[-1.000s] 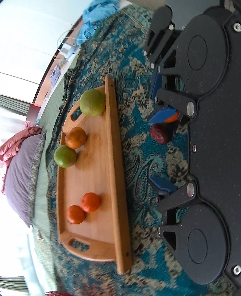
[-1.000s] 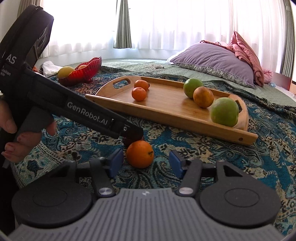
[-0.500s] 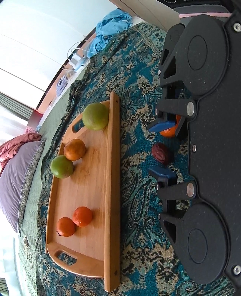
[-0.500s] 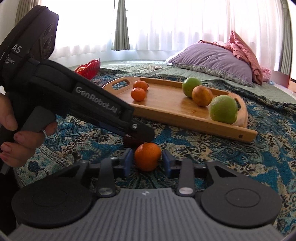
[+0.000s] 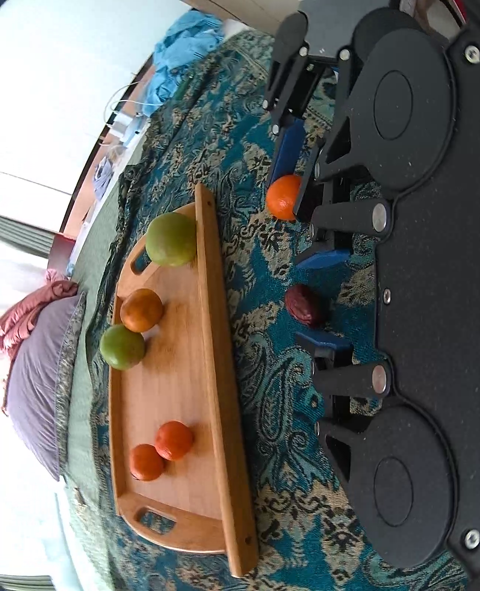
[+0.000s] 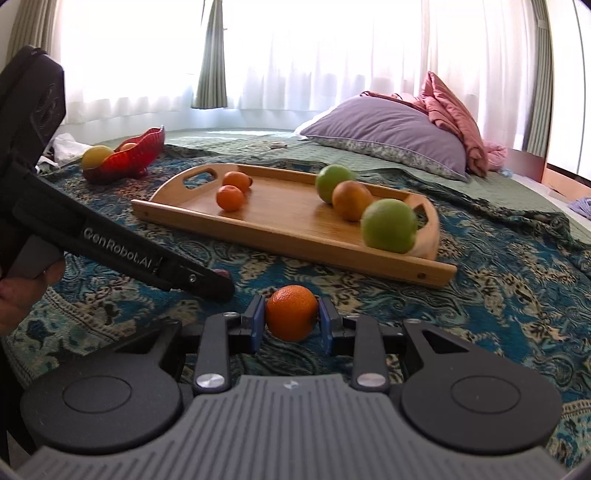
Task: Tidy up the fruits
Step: 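Grasp the mandarin with the right tool while the left tool grasps the second red date, then lift the mandarin and date and carry both over the tray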
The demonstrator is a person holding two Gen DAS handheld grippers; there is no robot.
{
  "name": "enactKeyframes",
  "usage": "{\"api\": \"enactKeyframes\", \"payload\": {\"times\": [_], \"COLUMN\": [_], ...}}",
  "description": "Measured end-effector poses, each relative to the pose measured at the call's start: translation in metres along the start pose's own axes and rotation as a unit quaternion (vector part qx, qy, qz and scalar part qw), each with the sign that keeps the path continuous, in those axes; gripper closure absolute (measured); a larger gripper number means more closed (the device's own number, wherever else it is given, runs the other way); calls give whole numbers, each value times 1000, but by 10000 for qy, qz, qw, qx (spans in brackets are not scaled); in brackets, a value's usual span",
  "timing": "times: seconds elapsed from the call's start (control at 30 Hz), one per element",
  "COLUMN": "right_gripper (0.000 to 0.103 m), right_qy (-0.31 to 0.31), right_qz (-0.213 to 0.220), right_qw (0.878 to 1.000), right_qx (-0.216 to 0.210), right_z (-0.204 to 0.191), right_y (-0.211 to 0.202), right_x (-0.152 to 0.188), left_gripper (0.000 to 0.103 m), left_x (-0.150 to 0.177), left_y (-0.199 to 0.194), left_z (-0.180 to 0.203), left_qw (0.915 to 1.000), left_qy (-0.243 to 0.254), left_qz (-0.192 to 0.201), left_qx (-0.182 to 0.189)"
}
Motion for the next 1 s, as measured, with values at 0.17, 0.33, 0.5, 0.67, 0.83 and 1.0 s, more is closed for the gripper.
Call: {"api": "enactKeyframes", "payload": {"times": [0.17,0.33,0.5,0.67,0.83,1.0], "right_gripper": [68,68,68,68,68,68], "right_qy": [19,74,164,288,319,401], "right_qz": [-12,38,113,218,265,289], "right_qw": [10000,9999,9997,9992,9989,9984], "right_qx": [61,101,122,147,215,266], "right_z": [4,5,5,3,0,-3], "right_y": [0,0,4,13,27,46], "right_x": [2,-2,-13,-31,-49,-67], "left_gripper": [78,78,78,78,78,78], "left_x": [3,0,-13,-28,-42,-58], "left_y": [4,-3,-13,-21,-21,-11], "left_z": [9,13,7,-7,-22,-33], "left_qw": [9993,9965,9932,9906,9896,9894], "left_qy": [316,526,526,460,403,297], "left_qz": [39,332,612,743,774,838], "left_qx": [-211,-562,-838,-1049,-1139,-1146]}}
Point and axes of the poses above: each gripper's, at about its wrist camera, not at the fingertips, and y roughly the way its jaws point, z to its right, x to its underside, the point moved 5 cm from there along y, roughly the way its jaws point, and after that the axes turned 10 degrees about x, right-handed, at the moved point
